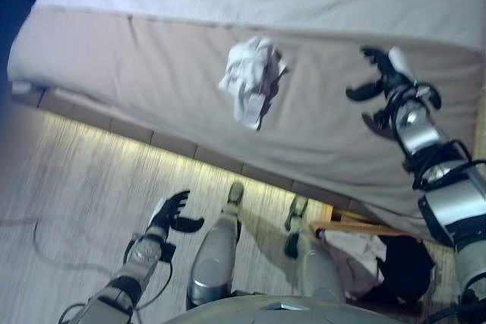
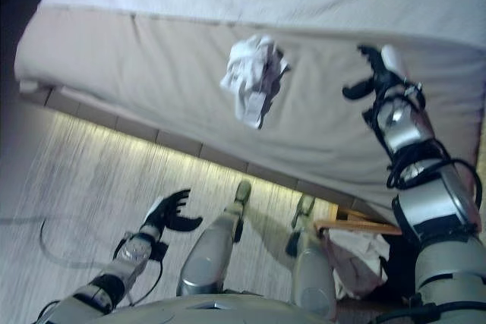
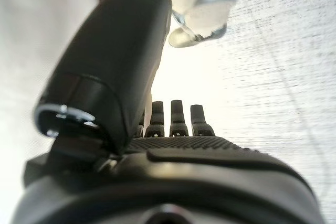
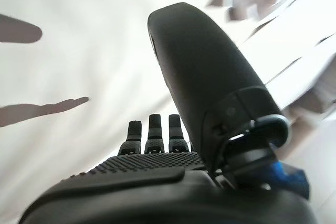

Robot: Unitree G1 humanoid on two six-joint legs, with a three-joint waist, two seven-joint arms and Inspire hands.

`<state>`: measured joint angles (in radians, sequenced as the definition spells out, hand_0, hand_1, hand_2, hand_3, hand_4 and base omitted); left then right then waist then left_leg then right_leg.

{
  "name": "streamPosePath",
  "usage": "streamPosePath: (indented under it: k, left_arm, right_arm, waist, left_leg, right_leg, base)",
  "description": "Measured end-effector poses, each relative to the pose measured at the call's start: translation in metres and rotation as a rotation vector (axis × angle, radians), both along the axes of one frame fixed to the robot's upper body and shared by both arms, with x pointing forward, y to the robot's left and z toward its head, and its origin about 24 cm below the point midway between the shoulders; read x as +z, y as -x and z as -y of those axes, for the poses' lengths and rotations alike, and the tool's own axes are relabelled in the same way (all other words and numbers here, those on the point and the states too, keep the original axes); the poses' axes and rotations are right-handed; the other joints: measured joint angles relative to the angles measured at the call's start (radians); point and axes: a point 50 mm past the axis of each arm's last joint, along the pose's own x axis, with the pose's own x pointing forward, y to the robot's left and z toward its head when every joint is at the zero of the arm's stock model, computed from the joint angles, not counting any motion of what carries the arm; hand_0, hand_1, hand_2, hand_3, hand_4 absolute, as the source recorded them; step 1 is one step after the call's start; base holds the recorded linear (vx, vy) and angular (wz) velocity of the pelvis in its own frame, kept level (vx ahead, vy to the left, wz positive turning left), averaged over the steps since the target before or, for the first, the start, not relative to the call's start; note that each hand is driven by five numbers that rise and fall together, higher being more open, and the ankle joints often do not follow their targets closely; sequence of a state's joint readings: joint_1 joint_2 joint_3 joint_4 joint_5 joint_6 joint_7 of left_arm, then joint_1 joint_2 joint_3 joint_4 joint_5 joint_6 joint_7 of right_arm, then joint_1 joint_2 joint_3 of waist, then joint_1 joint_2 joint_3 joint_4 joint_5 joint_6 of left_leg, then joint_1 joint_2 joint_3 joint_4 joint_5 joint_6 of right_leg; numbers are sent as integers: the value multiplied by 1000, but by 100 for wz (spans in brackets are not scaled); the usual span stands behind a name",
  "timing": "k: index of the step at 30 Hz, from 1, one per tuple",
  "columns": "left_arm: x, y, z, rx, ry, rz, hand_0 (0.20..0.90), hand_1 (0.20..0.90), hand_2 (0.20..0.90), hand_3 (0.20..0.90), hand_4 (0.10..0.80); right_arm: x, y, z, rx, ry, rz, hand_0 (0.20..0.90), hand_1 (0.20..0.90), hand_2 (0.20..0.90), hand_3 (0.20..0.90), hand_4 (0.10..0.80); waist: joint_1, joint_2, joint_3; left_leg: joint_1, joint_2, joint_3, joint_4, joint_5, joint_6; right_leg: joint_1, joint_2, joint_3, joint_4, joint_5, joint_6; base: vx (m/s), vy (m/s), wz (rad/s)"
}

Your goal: Pick up the clothes from the bed and place them into the basket

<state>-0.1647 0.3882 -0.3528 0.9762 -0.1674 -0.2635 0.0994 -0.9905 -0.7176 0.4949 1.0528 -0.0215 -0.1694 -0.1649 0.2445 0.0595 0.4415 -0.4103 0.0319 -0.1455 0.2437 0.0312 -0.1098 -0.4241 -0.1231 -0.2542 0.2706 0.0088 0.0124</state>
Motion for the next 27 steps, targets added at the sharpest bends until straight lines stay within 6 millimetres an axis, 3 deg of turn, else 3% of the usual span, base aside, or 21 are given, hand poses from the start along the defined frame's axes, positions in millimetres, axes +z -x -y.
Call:
streamPosePath:
  k: [3, 6, 10, 12, 17, 21, 25, 27]
  left_arm:
    - [6, -3, -7, -1, -17, 17, 900, 900, 900, 900, 800]
    - [10, 0, -9, -7, -15, 30, 900, 900, 900, 900, 800]
    - [14, -3, -14, 17, 5, 49, 900, 900, 900, 900, 800]
    - [19, -5, -17, 9, 14, 66, 900, 900, 900, 900, 800]
    - [36, -14, -25, -5, 32, 123, 900, 900, 900, 900, 800]
    - [38, -16, -26, -10, 44, 128, 900, 900, 900, 900, 800]
    - [50, -23, -24, -25, 89, 177, 900, 900, 900, 900, 800]
    - [57, -26, -25, -26, 106, 201, 900, 900, 900, 900, 800]
  right_arm:
    - [7, -2, -9, 45, 17, 28, 900, 900, 900, 900, 800]
    - [32, -10, -26, 108, 93, 60, 900, 900, 900, 900, 800]
    - [41, -13, -35, 146, 151, 60, 900, 900, 900, 900, 800]
    - [45, -15, -43, 167, 240, 53, 900, 900, 900, 900, 800]
    - [79, -19, -58, 172, 364, 147, 900, 900, 900, 900, 800]
    - [101, -21, -57, 112, 411, 165, 900, 900, 900, 900, 800]
    - [119, -22, -38, -55, 404, 118, 900, 900, 900, 900, 800]
    - [119, -21, -30, -112, 394, 92, 900, 900, 900, 900, 800]
  waist:
    - [28, -17, 32]
    - [36, -17, 42]
    - [61, -16, 59]
    - [74, -17, 62]
    - [87, -14, 65]
    - [98, -11, 67]
    - [116, -1, 84]
    - [116, -1, 88]
  left_leg:
    - [-40, -14, -10, 34, -11, 7]
    - [-108, -36, -13, 72, -12, 13]
    - [-126, -51, -23, 98, -4, 23]
    - [-138, -51, -28, 104, -14, 28]
    - [-200, -58, -52, 137, -11, 25]
    - [-244, -68, -56, 159, -10, 24]
    - [-333, -81, -61, 208, -11, 24]
    - [-365, -90, -62, 226, -12, 24]
  right_leg:
    - [-53, -25, -5, 86, -39, 0]
    - [-121, -44, -2, 133, -44, 3]
    - [-130, -57, -6, 147, -38, 3]
    - [-133, -67, -10, 148, -47, 9]
    - [-170, -73, -34, 152, -45, 14]
    - [-215, -81, -33, 181, -45, 14]
    - [-305, -101, -29, 238, -47, 16]
    - [-340, -109, -26, 266, -60, 11]
  base:
    - [47, 9, 27]
    - [27, 23, 11]
    - [53, -28, 10]
    - [38, -42, 9]
    - [-15, -18, 12]
    - [-27, 0, 6]
    - [-62, -1, 7]
    - [-42, 0, 9]
